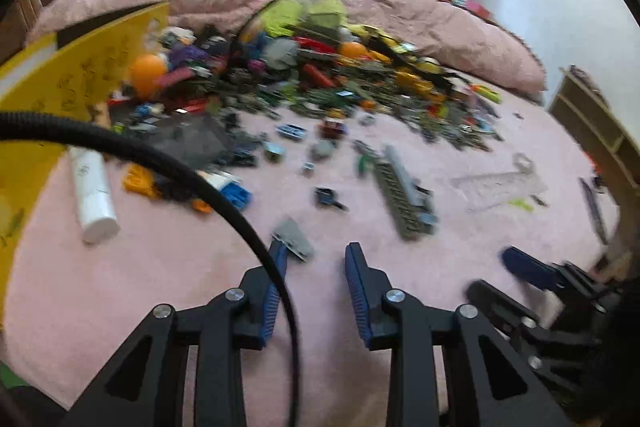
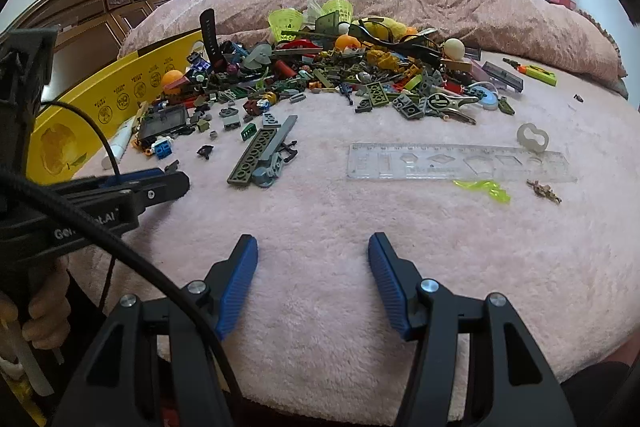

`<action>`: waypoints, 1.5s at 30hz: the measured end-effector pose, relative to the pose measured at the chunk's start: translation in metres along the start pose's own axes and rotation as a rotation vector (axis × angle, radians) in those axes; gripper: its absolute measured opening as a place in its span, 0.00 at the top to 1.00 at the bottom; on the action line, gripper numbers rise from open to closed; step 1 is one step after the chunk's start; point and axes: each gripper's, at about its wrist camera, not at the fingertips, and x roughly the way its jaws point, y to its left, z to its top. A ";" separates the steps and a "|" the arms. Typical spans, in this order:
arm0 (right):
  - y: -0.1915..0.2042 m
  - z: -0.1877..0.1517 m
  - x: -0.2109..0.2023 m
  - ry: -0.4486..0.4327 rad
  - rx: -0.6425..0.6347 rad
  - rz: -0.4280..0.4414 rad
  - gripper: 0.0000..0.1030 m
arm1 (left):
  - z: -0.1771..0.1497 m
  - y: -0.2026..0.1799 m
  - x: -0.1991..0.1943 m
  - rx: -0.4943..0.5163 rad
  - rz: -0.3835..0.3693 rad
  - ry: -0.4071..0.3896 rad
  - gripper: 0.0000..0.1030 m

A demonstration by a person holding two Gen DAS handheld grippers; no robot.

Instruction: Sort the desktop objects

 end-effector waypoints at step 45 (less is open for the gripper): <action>0.054 0.047 0.021 -0.039 -0.103 0.182 0.51 | -0.002 0.023 -0.016 0.070 0.125 -0.055 0.77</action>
